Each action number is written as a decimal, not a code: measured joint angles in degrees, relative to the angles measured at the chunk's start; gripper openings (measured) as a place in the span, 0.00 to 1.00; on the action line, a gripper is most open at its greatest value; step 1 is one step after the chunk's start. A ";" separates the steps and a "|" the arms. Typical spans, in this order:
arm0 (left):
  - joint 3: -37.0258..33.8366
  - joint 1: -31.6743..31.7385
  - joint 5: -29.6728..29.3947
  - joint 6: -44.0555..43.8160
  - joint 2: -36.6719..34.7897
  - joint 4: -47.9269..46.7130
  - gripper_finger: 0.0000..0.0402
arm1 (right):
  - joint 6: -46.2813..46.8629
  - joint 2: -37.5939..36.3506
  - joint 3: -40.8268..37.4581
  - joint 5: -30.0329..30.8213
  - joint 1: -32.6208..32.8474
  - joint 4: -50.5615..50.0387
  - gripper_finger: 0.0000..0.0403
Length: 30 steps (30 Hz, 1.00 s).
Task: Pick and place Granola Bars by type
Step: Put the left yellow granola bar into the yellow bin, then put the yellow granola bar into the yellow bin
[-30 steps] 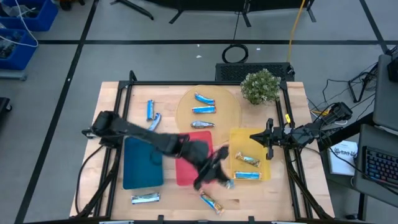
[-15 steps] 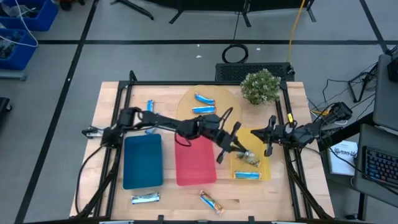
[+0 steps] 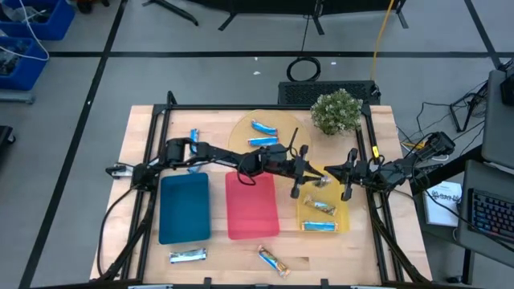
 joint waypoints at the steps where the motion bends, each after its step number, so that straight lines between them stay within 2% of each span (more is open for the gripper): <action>1: 0.00 0.04 -0.06 -0.56 0.00 -0.04 0.17 | 0.00 0.00 0.00 0.00 0.00 -0.02 0.00; 12: 0.04 -0.44 0.13 -2.42 0.00 -1.05 0.36 | 0.00 -0.02 -0.01 0.27 0.00 0.04 0.00; 15: 0.04 -0.55 4.05 -3.33 0.00 -3.60 0.39 | 0.02 -0.02 -0.01 0.99 0.00 0.02 0.00; 18: 0.04 -1.55 10.94 -4.45 -0.90 -10.50 0.40 | 0.19 -0.02 -0.02 1.48 0.00 0.00 0.00; 20: 0.04 -3.47 14.05 -0.35 -3.50 -22.75 0.40 | 0.38 -0.02 -0.01 1.48 0.00 -0.01 0.00; 22: 0.04 -6.63 11.09 6.67 -7.59 -38.31 0.40 | 0.39 -0.02 -0.02 1.47 0.00 -0.05 0.00; 25: 0.07 -12.89 -0.33 12.57 -12.52 -55.86 0.40 | 0.21 0.00 0.00 1.49 0.00 -0.56 0.00; 27: 0.05 -17.60 -5.79 13.86 -14.37 -60.50 0.40 | -0.01 -0.02 0.00 1.50 -0.04 -0.46 0.00; 30: 0.07 -23.99 -9.91 13.54 -15.66 -60.92 0.40 | -0.10 -0.02 -0.01 1.50 -0.15 -0.53 0.00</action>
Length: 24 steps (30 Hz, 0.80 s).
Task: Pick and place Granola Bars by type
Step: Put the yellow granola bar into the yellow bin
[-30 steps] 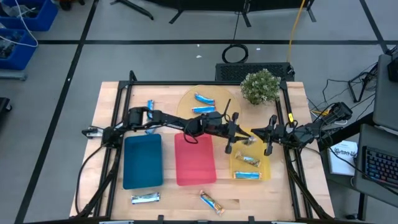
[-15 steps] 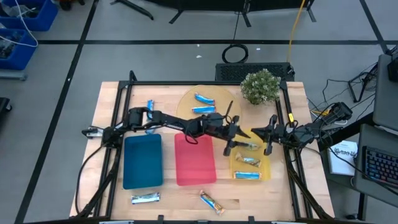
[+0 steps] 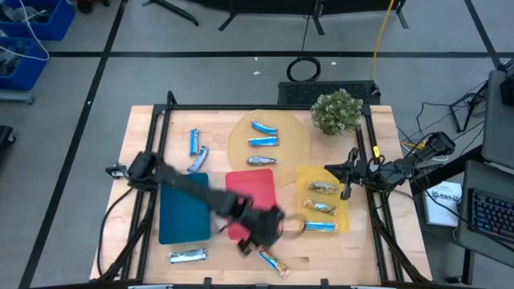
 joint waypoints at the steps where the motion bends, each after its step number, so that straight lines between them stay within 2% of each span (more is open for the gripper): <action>1: 0.00 -1.81 -0.83 -0.43 -0.12 0.24 0.40 | -0.01 0.00 0.01 -0.02 0.00 -0.07 0.00; 6: 0.00 -6.46 -5.65 -3.01 1.87 1.54 0.40 | 0.04 0.00 -0.01 0.00 0.00 -0.08 0.00; 15: -0.02 -6.99 -3.53 -7.29 8.21 3.13 0.40 | 3.16 0.00 0.00 -0.02 0.00 0.03 0.00; 24: -0.02 -6.32 -2.85 -7.80 9.43 3.23 0.40 | 4.15 0.00 0.00 -0.04 0.00 -0.02 0.00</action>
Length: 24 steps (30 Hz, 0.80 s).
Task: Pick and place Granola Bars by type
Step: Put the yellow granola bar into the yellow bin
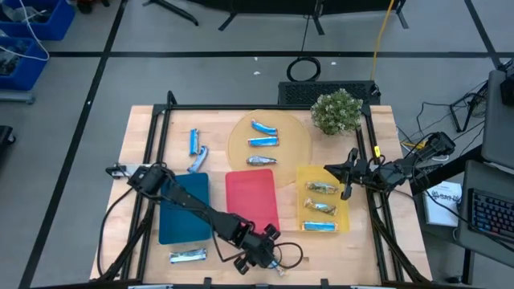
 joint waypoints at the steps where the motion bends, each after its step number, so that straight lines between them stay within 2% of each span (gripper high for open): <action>1: 0.00 0.01 0.32 0.05 0.08 0.13 0.40 | 0.00 0.00 0.01 0.00 0.00 0.06 0.00; 15: 0.00 0.21 0.38 -1.50 2.34 0.48 0.39 | -0.15 0.00 -0.01 0.00 0.00 0.09 0.00; 17: 0.00 0.02 0.53 -0.47 2.34 0.47 0.32 | -0.15 0.00 0.01 0.00 0.00 0.02 0.00; 21: 0.00 -0.58 2.00 2.44 2.28 0.77 0.08 | -0.15 0.00 0.00 0.00 0.00 0.04 0.00; 24: 0.00 -0.98 1.43 0.77 2.26 1.45 0.05 | -0.17 0.00 -0.01 0.00 0.00 0.04 0.00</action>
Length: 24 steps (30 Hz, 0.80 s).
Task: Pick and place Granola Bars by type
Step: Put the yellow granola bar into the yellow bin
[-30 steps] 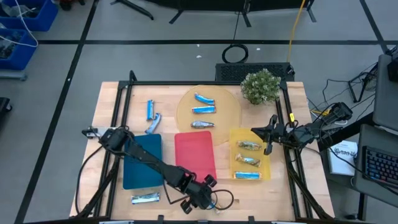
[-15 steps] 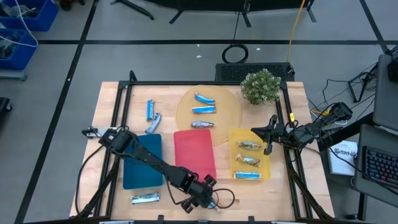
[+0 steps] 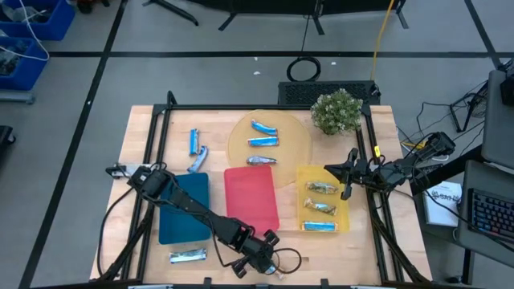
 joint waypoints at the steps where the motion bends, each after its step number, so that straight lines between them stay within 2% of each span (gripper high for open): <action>1: 0.00 -0.24 -0.66 0.29 -0.08 0.34 0.04 | 0.00 0.00 0.00 0.00 0.00 0.02 0.00; 4: -0.07 -0.96 -1.00 4.61 -1.15 1.57 0.02 | 0.01 0.00 0.02 0.00 0.00 0.00 0.00; 9: -0.09 -1.28 -3.52 10.30 -7.01 2.92 0.02 | 0.00 0.02 0.00 0.00 0.00 -0.07 0.00; 13: -0.09 1.34 -6.29 17.15 -13.16 6.25 0.02 | 0.00 0.02 0.00 -0.01 0.00 -0.19 0.00; 15: 0.07 4.22 -5.90 19.39 -15.76 9.23 0.02 | 0.00 0.01 0.00 -0.01 0.00 -0.34 0.00; 18: 0.11 11.58 -1.77 17.39 -16.97 11.91 0.02 | 0.13 -0.02 0.00 -0.02 0.00 -0.35 0.00; 24: -0.07 24.91 12.82 10.08 -12.15 18.20 0.02 | 0.15 0.12 0.00 -0.02 0.00 -0.51 0.00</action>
